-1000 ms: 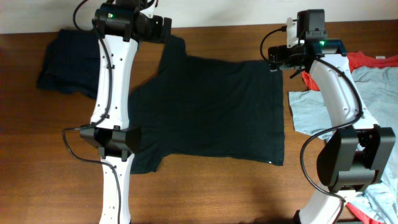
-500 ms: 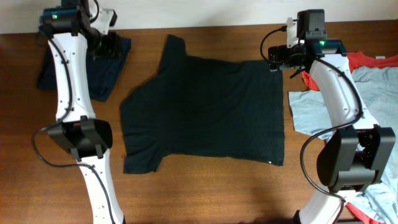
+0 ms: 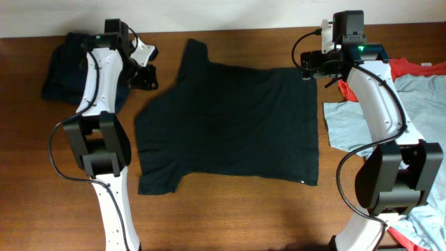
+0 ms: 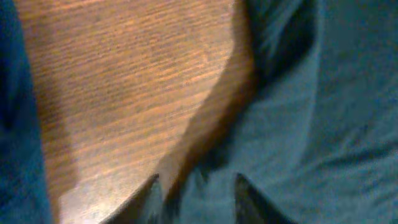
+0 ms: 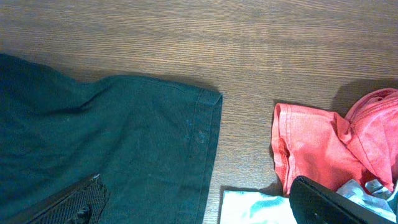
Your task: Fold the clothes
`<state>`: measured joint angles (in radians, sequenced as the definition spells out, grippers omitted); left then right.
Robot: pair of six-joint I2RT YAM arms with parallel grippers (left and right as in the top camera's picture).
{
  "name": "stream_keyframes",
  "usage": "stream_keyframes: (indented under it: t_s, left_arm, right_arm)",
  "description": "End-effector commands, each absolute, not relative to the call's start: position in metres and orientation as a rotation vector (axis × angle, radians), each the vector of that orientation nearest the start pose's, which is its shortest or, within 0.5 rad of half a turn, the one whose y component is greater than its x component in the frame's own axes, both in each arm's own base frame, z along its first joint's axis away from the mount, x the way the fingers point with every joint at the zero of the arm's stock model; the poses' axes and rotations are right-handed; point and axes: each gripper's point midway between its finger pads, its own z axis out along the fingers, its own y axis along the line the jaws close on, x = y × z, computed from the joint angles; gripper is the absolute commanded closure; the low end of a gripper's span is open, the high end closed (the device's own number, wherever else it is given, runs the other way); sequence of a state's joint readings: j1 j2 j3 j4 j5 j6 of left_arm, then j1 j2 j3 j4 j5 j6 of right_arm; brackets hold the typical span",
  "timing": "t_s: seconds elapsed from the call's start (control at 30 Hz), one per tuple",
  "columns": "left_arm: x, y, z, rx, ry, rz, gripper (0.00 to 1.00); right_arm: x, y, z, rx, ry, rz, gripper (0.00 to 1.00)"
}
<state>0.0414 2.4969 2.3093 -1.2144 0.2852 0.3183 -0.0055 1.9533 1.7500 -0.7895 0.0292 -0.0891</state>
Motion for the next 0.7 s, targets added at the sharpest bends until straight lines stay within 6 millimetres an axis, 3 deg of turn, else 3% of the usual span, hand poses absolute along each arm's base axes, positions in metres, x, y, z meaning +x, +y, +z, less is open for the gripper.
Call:
stream_keyframes:
  t_s: [0.0,0.13,0.27,0.43,0.67]
  left_arm:
    - [0.524,-0.028,0.038,0.447,2.866,-0.404,0.54]
    - [0.532,-0.029,0.038,0.45,2.832,-0.39,0.52]
    - [0.538,-0.03,0.039,0.459,2.808,-0.381,0.58]
    - [0.541,-0.031,0.04,0.463,2.793,-0.375,0.58]
    - [0.536,-0.036,0.018,0.473,2.81,-0.384,0.62]
  right_arm:
    - [0.505,-0.006,0.161,-0.095,2.565,-0.073,0.01]
    - [0.505,-0.006,0.161,-0.095,2.565,-0.073,0.01]
    - [0.505,-0.006,0.161,-0.095,2.565,-0.073,0.01]
    - [0.505,-0.006,0.161,-0.095,2.565,-0.073,0.01]
    - [0.505,-0.006,0.161,-0.095,2.565,-0.073,0.01]
